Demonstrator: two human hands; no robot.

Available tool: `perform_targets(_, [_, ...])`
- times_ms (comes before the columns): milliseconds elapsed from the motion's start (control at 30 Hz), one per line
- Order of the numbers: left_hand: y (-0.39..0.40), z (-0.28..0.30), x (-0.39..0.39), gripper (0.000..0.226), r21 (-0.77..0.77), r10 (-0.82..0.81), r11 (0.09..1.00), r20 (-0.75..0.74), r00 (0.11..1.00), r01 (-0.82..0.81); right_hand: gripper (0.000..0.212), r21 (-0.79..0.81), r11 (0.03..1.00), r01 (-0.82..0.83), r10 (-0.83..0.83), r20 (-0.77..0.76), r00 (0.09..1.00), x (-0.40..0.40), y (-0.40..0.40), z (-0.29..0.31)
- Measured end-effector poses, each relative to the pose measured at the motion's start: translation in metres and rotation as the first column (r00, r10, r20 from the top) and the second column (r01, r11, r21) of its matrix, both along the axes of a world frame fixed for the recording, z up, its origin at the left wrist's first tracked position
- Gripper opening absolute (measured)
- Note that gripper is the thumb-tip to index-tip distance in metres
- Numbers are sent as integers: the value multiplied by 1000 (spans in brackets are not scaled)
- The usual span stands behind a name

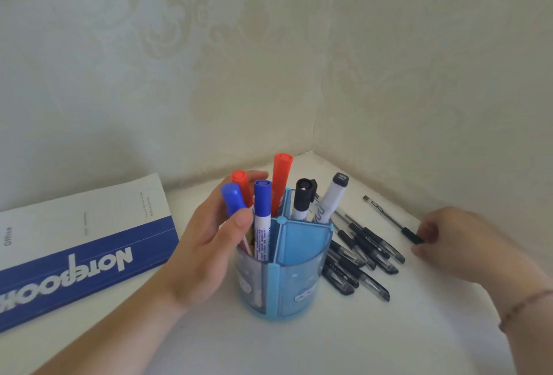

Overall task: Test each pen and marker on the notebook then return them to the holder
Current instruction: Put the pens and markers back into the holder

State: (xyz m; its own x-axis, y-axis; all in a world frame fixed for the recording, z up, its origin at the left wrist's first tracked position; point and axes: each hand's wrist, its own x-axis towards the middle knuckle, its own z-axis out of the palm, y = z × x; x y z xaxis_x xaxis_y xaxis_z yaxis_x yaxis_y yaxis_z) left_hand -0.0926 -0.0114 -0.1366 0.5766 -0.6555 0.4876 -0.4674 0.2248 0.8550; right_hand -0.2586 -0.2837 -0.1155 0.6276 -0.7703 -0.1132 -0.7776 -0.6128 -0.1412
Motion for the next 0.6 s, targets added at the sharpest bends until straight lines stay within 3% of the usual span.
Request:
perform_targets(67, [1,3,-1,51,-2,4,1000,2,1000,-4,15,-16,999,-30,31,58,998,2,0,0])
perform_targets(133, [2,2,0,54,11,6,1000,26,1000,-6,12,-3,999,-52,50,355,934,5,5,4])
perform_targets(200, [4,4,-2,56,39,-29,999,10,1000,29,8,44,995,-90,29,728,685,6,11,10])
perform_targets(267, [4,4,-4,67,67,-96,993,-41,995,99,6,146,953,-264,-67,955,287,3,23,22])
perform_targets(300, [4,2,-4,76,74,-122,989,-50,991,126,3,193,892,-410,-159,980,116,1,28,28])
perform_targets(333, [4,1,-4,82,80,-139,987,-47,989,142,4,212,809,-549,-248,969,7,0,32,31])
perform_targets(400, [3,1,-4,82,76,-144,986,-40,989,147,12,181,646,-742,-363,928,-89,-1,31,34])
perform_targets(467, [2,2,-5,76,63,-137,988,-39,990,139,11,79,362,-929,-555,819,-147,1,31,34])
perform_targets(500, [2,2,-5,74,63,-133,989,-40,990,136,17,34,218,-975,-679,723,-127,1,29,36])
perform_targets(567, [2,3,-6,69,70,-132,988,-65,989,136,26,-8,203,-979,-756,634,-161,3,28,36])
perform_targets(600, [2,4,-6,68,76,-131,988,-82,988,137,23,24,308,-951,-719,660,-216,4,32,33])
